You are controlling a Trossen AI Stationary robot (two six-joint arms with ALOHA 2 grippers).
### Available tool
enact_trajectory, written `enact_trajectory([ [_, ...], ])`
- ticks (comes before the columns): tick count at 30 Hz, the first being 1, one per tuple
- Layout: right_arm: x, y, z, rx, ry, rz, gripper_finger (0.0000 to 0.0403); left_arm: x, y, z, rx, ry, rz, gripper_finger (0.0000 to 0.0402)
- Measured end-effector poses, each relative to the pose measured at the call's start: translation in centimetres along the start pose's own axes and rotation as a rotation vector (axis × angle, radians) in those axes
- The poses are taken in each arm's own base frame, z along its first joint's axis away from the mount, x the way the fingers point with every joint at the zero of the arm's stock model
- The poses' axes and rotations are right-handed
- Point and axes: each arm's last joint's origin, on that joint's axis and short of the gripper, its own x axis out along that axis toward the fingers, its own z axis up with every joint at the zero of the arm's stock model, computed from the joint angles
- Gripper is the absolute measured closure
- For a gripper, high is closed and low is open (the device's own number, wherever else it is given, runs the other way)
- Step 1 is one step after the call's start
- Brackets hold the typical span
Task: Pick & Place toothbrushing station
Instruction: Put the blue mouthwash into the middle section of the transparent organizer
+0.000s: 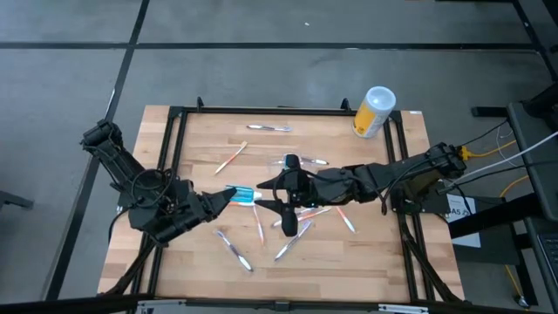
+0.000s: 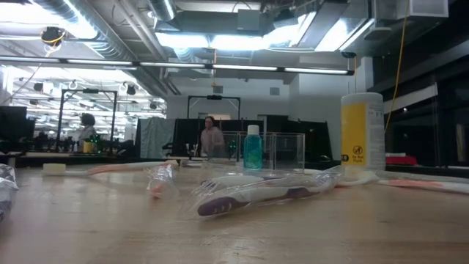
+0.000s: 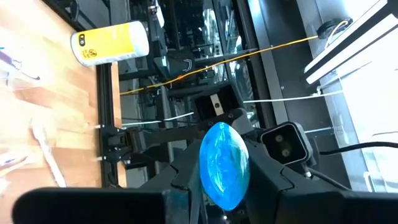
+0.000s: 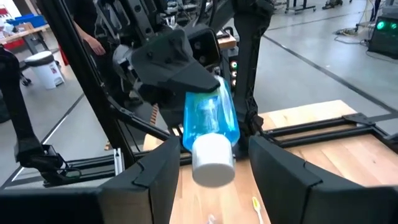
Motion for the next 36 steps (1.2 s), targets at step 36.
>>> enact_trajectory([
  [36, 0.69, -0.04, -0.75, 0.000, 0.039, 0.017, 0.0306, -0.10, -0.02, -0.02, 0.015, 0.000, 0.001, 0.0320],
])
